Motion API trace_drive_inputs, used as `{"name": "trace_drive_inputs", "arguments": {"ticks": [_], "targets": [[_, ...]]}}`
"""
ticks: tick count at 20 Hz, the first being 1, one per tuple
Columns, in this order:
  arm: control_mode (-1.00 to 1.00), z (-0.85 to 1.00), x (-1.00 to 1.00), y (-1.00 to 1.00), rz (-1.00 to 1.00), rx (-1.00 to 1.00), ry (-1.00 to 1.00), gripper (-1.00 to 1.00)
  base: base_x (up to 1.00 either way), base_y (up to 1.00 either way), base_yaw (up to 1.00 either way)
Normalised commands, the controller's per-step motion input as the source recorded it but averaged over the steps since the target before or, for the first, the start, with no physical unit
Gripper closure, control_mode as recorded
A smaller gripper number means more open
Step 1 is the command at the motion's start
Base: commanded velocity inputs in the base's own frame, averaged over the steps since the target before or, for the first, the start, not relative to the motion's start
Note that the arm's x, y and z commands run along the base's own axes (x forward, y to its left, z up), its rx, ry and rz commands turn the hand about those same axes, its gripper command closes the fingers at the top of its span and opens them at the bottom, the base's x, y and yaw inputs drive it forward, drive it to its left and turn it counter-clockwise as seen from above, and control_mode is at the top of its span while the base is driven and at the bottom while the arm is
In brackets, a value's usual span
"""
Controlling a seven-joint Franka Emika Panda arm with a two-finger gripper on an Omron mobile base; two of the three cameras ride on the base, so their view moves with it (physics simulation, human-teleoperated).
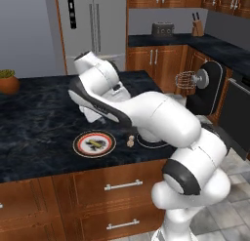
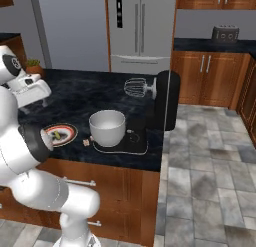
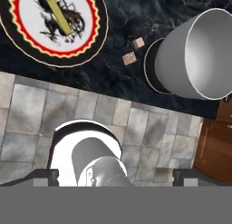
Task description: Add butter and sugar cubes to the stand mixer bowl and then turn on the stand mixer to begin making frosting.
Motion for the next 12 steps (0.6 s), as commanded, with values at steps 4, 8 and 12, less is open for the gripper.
{"name": "trace_drive_inputs", "arguments": {"ticks": [4,8,12], "targets": [[-1.0,-0.4,0.42,-0.23,0.12,-0.06,0.22,-1.0,0.0,0.0,0.0],[-1.0,-0.5,0.3,-0.03,0.02,0.0,0.25,-1.0,0.0,0.0,0.0],[-1.0,-0.51,0.27,0.0,0.01,0.08,0.26,-1.0,0.0,0.0,0.0]]}}
